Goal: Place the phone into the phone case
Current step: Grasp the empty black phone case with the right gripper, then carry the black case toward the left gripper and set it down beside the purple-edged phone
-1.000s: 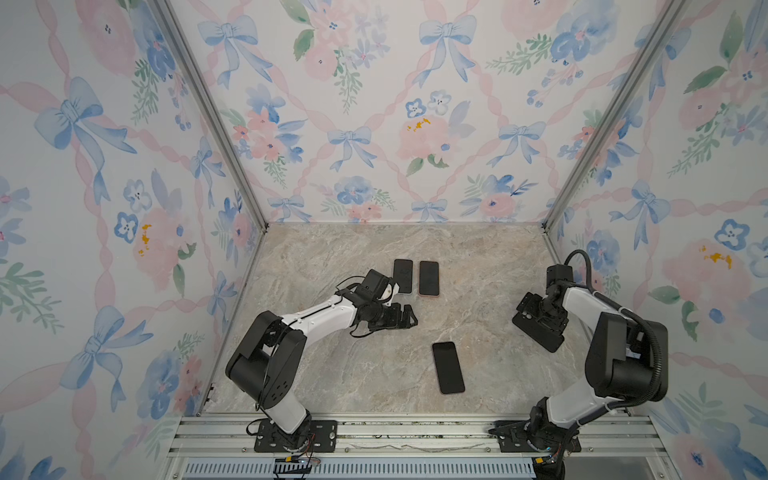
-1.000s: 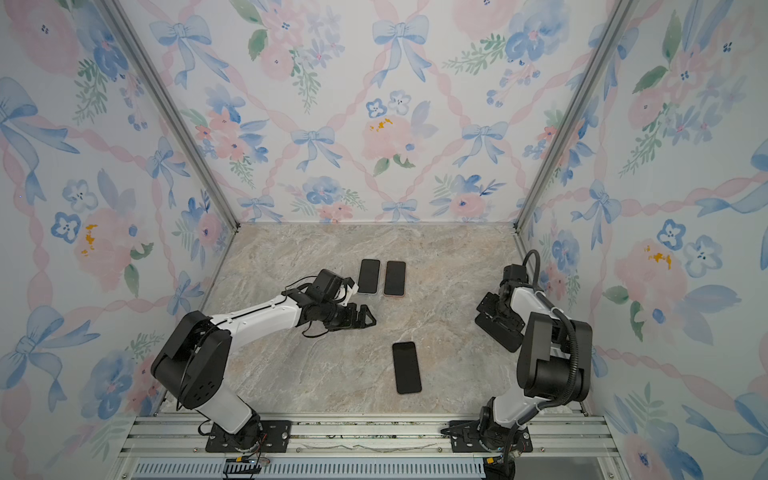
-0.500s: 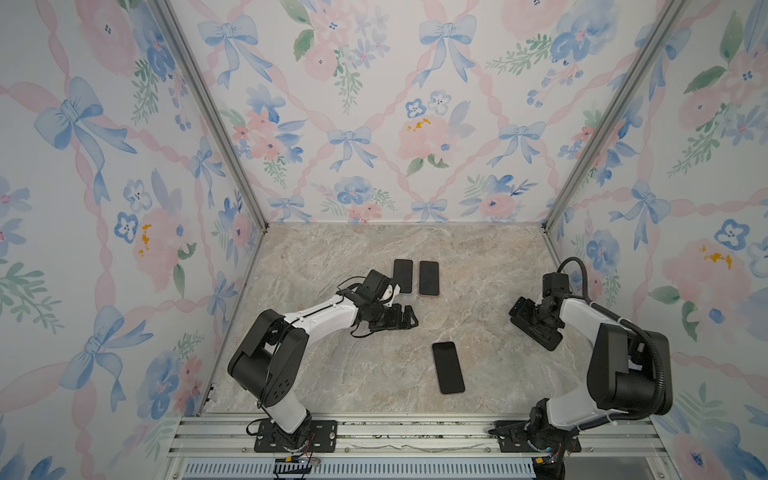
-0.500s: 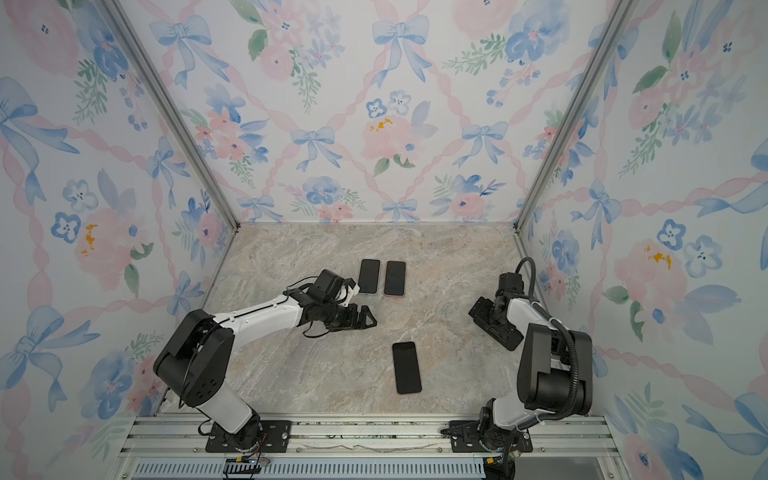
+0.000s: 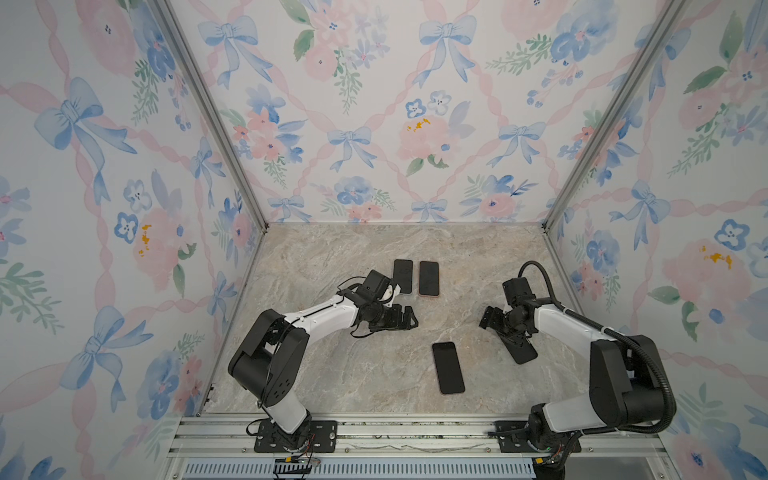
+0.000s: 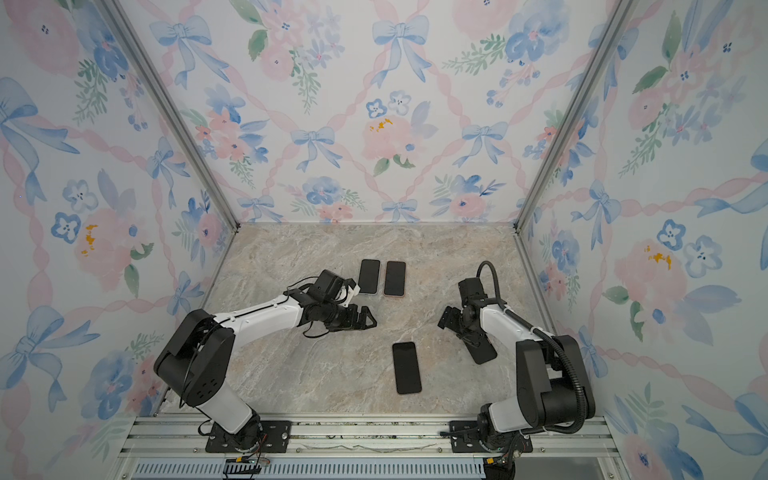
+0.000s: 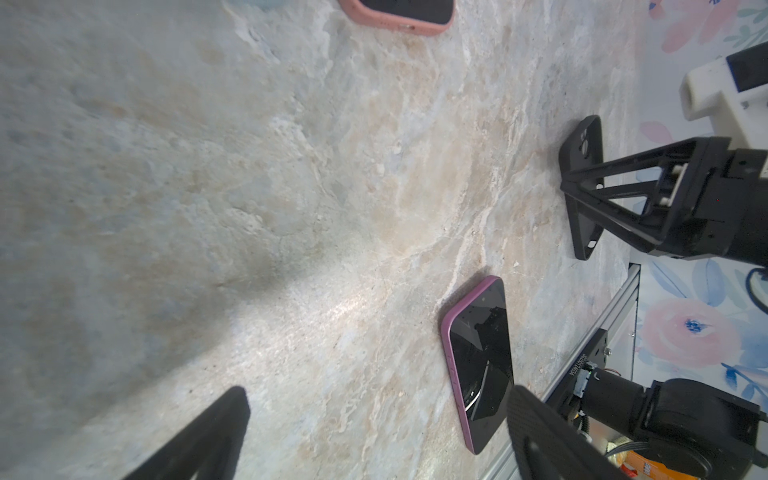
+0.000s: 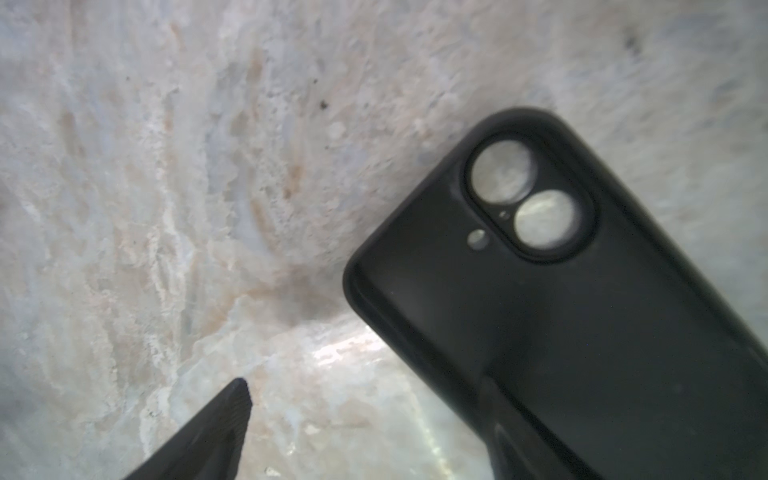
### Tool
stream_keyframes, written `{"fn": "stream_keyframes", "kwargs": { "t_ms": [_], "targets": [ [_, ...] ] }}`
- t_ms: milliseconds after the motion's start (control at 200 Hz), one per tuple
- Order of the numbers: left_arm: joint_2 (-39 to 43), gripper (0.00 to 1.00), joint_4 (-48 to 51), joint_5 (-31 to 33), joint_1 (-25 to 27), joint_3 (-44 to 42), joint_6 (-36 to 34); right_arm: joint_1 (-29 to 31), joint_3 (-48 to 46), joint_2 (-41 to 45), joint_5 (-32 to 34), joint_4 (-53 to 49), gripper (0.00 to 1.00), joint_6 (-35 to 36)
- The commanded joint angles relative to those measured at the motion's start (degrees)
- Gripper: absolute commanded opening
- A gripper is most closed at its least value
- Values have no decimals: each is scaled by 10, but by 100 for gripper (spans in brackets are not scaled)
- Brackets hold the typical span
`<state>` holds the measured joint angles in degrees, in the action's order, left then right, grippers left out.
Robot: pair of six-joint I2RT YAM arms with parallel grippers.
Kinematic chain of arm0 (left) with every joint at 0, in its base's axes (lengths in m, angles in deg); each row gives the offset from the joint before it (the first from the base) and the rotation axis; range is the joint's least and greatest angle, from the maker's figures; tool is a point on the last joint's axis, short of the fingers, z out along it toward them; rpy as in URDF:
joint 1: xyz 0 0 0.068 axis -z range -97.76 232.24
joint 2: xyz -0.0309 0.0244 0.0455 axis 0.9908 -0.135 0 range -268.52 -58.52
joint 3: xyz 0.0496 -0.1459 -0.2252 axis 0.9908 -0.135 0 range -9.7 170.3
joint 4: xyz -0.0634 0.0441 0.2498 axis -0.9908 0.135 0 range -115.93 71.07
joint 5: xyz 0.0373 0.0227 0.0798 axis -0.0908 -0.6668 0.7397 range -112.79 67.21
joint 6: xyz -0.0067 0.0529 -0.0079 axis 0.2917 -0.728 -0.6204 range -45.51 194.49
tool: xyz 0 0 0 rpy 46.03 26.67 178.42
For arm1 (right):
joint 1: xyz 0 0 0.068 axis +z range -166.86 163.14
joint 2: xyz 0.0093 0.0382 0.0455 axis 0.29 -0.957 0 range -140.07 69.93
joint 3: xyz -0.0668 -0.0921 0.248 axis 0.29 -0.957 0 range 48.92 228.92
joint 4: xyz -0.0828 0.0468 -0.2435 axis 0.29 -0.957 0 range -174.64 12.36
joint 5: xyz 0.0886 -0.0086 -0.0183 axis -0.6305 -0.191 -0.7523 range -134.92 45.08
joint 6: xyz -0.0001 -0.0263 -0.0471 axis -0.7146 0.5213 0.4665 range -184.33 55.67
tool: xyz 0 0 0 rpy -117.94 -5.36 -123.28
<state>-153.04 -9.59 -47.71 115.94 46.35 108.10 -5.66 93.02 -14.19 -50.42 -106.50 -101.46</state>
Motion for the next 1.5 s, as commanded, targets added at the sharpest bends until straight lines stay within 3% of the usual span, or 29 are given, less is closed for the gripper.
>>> {"fn": "stream_keyframes", "kwargs": {
  "t_ms": [0,220,315,480,600,795,855,1035,1370,1495],
  "targets": [
    [10,98,-3,-5,-2,0,-10,62,20,-13,-1,-3,88,-59],
    [15,98,-10,-8,-2,-7,-6,144,86,-82,-5,15,88,-91],
    [19,98,-11,-9,-2,-10,-6,163,128,-95,8,-22,89,-64],
    [30,98,-10,-7,-2,-23,-1,157,173,-67,144,-165,87,56],
    [33,98,-14,-10,-1,-29,2,108,144,-30,156,-183,76,103],
    [30,97,-18,-12,5,-25,10,16,68,7,37,-97,54,130],
    [26,97,-17,-13,7,-22,12,10,64,-6,27,-85,49,132],
    [15,94,-17,-17,9,-16,20,8,55,-51,27,-56,44,133],
    [-2,89,-20,-18,26,4,43,9,43,-71,34,-31,14,130],
    [-10,89,-75,-65,40,-8,86,9,46,-59,37,-40,8,129]
  ]
}}
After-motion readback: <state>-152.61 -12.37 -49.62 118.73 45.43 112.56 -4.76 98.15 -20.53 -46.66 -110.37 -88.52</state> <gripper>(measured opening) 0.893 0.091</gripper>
